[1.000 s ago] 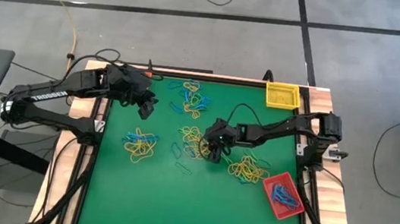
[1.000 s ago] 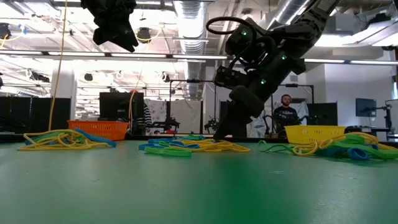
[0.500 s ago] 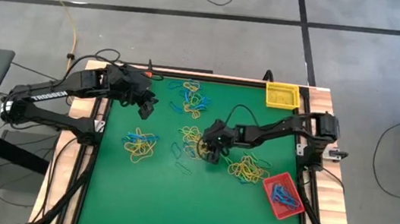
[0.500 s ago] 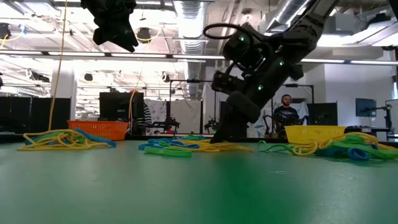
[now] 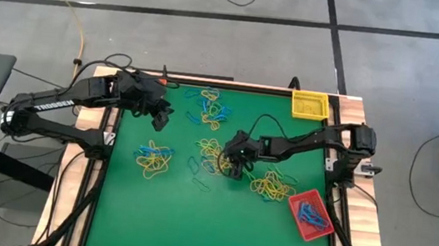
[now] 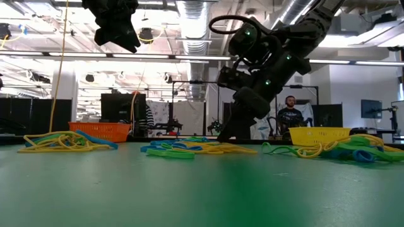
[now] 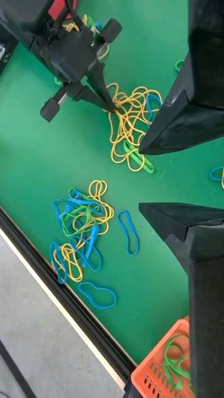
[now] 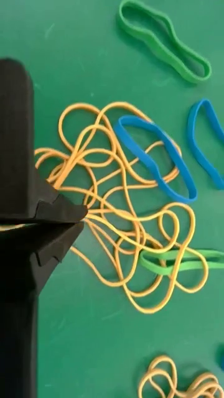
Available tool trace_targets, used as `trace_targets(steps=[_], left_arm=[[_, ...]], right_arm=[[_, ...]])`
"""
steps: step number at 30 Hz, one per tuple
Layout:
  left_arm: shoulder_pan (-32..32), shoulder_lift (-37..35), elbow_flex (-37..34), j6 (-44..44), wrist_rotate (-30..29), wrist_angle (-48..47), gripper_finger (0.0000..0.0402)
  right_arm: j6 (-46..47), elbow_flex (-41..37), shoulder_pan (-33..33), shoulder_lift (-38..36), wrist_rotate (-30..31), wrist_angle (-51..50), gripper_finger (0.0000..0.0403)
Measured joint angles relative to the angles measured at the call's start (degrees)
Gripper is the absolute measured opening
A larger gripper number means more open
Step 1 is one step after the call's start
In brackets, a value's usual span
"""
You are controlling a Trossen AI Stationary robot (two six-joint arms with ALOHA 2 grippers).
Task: Sort rubber bands into baskets
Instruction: Put the yellow rubber band into the yellow bin
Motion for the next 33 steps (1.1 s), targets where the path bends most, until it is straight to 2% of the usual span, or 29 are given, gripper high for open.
trace_targets(steps=[3,10,13,33], left_arm=[[-0.01,0.0,0.0,0.0,0.02,0.0,0.0124],[-0.02,0.0,0.0,0.01,0.02,-0.01,0.0124],[0.0,0.0,0.0,0.01,0.01,-0.01,0.0124],[-0.02,0.0,0.0,0.01,0.02,-0.03,0.0124]], right_arm=[[-0.15,0.0,-0.04,0.0,1.72,-0.07,0.0041],[-0.17,0.0,0.19,0.0,2.19,0.0,0.0111],[0.22,0.0,0.53,0.0,2.19,0.16,0.0124],[0.68,0.2,0.44,2.93,1.98,3.17,0.0104]])
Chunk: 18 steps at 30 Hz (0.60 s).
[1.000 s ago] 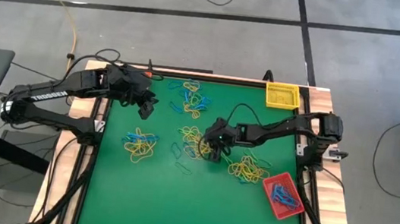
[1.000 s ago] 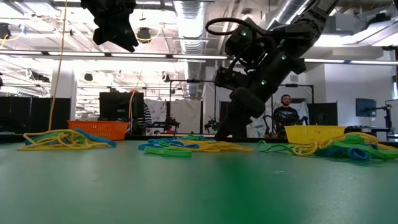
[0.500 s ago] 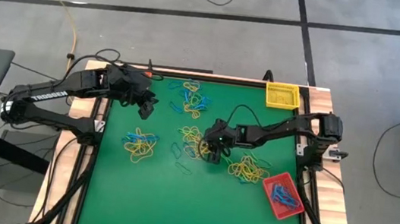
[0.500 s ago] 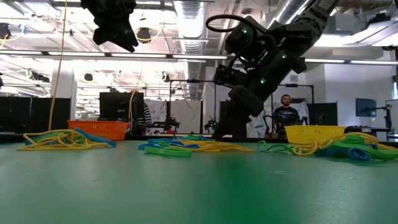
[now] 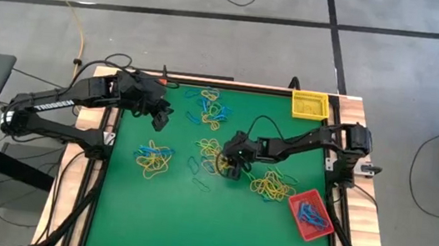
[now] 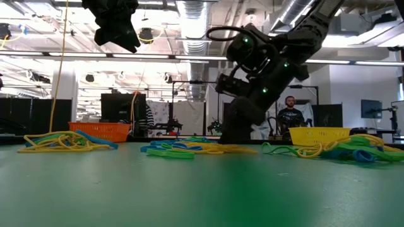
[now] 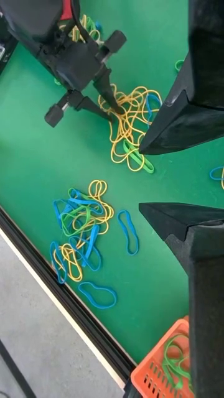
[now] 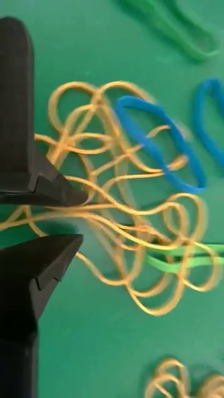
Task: Sort rubber bands into baskets
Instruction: Put the yellow rubber band into the yellow bin
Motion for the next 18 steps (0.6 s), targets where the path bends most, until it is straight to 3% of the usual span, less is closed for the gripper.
trace_targets(steps=[11,18], left_arm=[[0.01,0.0,0.0,0.0,0.0,0.02,0.0124],[0.02,0.0,0.0,-0.02,0.0,0.02,0.0124]], right_arm=[[-1.78,-0.07,0.0,-0.26,0.56,-0.99,0.0016],[-2.96,1.72,0.07,-0.26,1.56,-2.22,0.002]])
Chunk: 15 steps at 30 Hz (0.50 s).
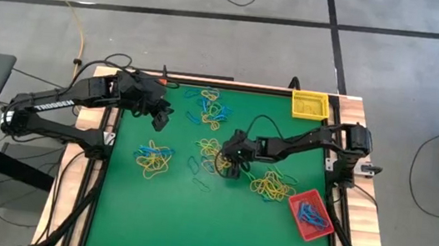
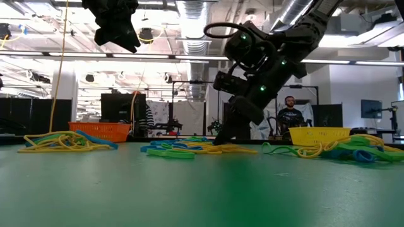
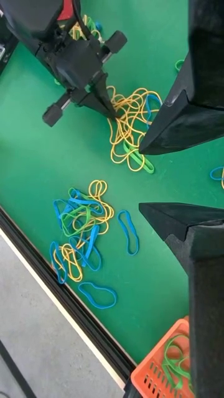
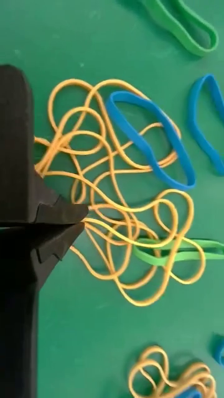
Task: Sort rubber bands into baskets
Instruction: Put the yellow rubber band into the yellow bin
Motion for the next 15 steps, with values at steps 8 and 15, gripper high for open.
trace_targets(steps=[8,15], left_arm=[[-0.01,0.0,0.01,0.02,0.0,0.0,0.0124],[0.0,0.0,0.0,0.0,0.0,0.0,0.0124]], right_arm=[[-4.05,6.47,1.19,-0.02,3.55,-8.62,0.0015],[-7.61,13.92,3.28,-0.07,9.24,-18.11,0.0014]])
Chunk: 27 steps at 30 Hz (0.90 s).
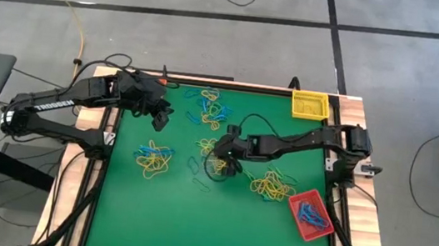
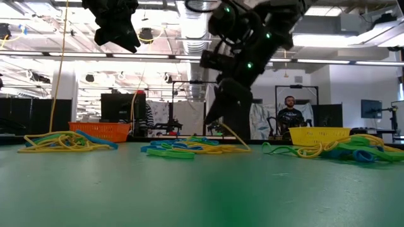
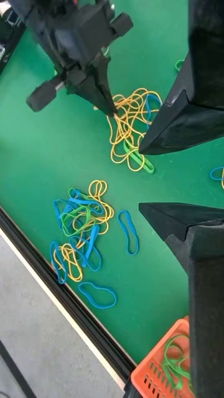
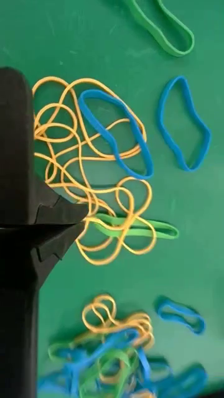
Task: Sort rubber bands into baskets
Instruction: Put the yellow rubber band into the yellow bin
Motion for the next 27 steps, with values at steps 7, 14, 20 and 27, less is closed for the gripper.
trace_targets(steps=[7,14,20,27], left_arm=[[0.0,0.0,0.0,0.0,0.0,0.0,0.0124],[-0.01,0.0,0.0,0.01,0.0,0.02,0.0124],[0.0,0.0,0.0,0.0,0.0,0.0,0.0124],[0.0,0.0,0.0,0.0,-0.02,0.02,0.0124]], right_arm=[[-2.95,6.9,1.81,-0.02,5.72,-7.4,0.0014],[-4.72,12.22,3.18,-0.02,11.13,-13.46,0.0014],[-4.68,15.52,3.84,-0.02,17.78,-18.97,0.0014],[-2.94,19.1,3.87,-1.3,26.15,-26.53,0.0013]])
